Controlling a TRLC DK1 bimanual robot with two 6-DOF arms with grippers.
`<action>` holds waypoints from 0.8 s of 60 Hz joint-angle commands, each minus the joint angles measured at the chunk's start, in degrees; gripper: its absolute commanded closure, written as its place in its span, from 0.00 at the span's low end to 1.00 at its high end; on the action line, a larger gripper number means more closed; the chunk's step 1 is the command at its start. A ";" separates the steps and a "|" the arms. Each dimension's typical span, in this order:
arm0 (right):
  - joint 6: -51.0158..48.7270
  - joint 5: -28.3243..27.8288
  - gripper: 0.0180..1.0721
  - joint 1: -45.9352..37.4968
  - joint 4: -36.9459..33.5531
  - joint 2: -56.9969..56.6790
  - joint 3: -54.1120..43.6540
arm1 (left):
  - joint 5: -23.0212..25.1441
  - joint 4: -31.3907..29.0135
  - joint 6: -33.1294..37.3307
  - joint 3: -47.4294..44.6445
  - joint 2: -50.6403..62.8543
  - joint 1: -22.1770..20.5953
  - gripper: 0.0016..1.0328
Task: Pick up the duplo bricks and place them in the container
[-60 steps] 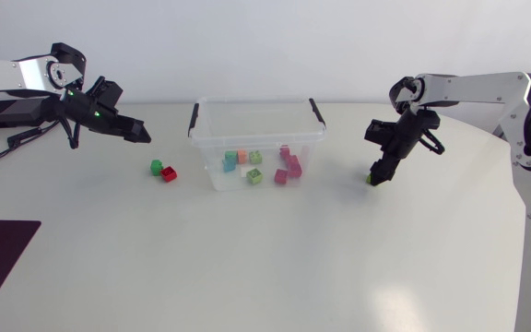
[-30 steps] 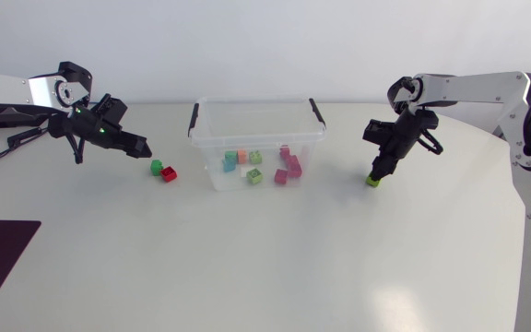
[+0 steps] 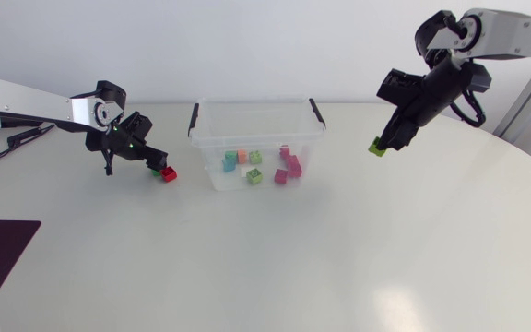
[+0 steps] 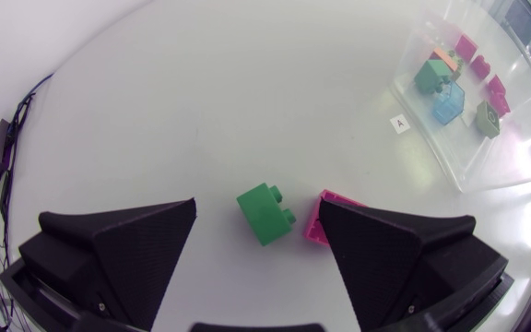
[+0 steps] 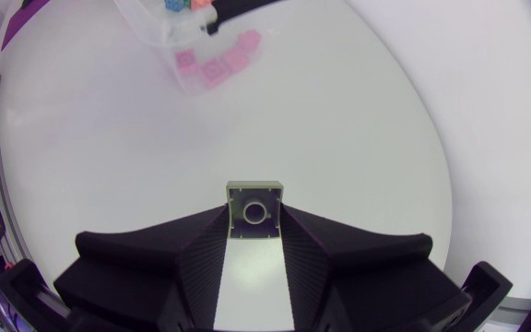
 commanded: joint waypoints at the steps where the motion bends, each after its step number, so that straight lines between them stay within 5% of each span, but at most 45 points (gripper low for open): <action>1: 1.63 -1.01 0.84 1.45 -0.90 -2.88 -1.83 | -0.97 0.36 -2.32 -0.09 1.81 -0.19 0.12; 10: 7.61 -1.45 0.84 8.22 -1.16 -9.38 0.10 | -2.28 0.27 -5.31 0.18 2.78 -0.19 0.26; 28: 14.90 -1.36 0.84 18.24 -1.95 -9.82 7.39 | -2.02 -0.08 -6.18 -0.88 0.32 0.51 0.26; 48: 15.87 -1.01 0.84 20.35 -2.39 -9.29 6.43 | 0.27 0.71 -4.16 -9.67 -7.42 -4.06 0.26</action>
